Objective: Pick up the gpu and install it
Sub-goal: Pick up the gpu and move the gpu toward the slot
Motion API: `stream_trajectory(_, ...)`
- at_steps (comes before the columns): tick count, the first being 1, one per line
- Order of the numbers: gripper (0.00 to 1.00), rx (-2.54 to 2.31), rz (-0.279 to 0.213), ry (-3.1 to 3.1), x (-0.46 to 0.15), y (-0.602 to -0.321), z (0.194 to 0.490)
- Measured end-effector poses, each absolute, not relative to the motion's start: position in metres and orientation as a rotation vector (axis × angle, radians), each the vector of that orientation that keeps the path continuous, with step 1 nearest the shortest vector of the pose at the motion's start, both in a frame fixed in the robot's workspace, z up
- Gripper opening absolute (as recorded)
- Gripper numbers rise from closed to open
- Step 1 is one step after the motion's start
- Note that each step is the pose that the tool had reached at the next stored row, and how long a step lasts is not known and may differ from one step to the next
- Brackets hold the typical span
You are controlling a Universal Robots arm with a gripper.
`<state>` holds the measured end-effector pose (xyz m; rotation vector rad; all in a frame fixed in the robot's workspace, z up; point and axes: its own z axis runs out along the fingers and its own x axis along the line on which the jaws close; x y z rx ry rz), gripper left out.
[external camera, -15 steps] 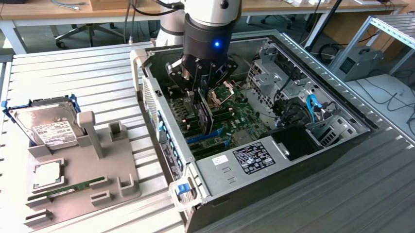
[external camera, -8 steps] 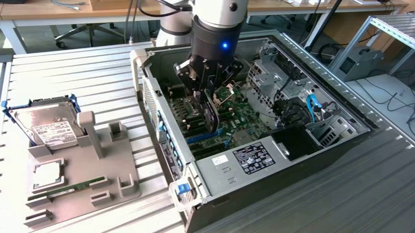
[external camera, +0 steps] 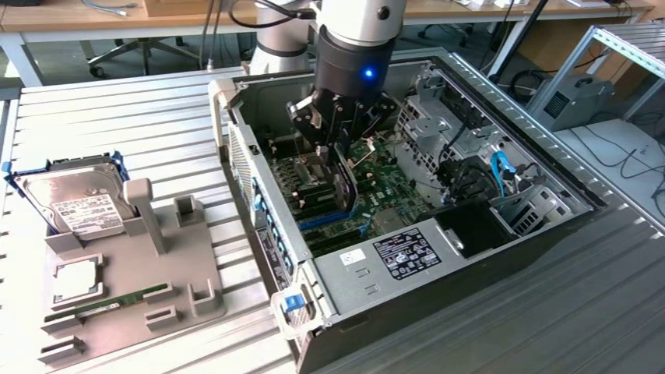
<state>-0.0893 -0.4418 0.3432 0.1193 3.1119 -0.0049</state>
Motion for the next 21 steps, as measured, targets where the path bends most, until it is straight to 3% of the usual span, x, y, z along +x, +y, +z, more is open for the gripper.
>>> stream_trajectory(21,0.26,-0.078,-0.004,3.113,-0.071,-0.442,0.339)
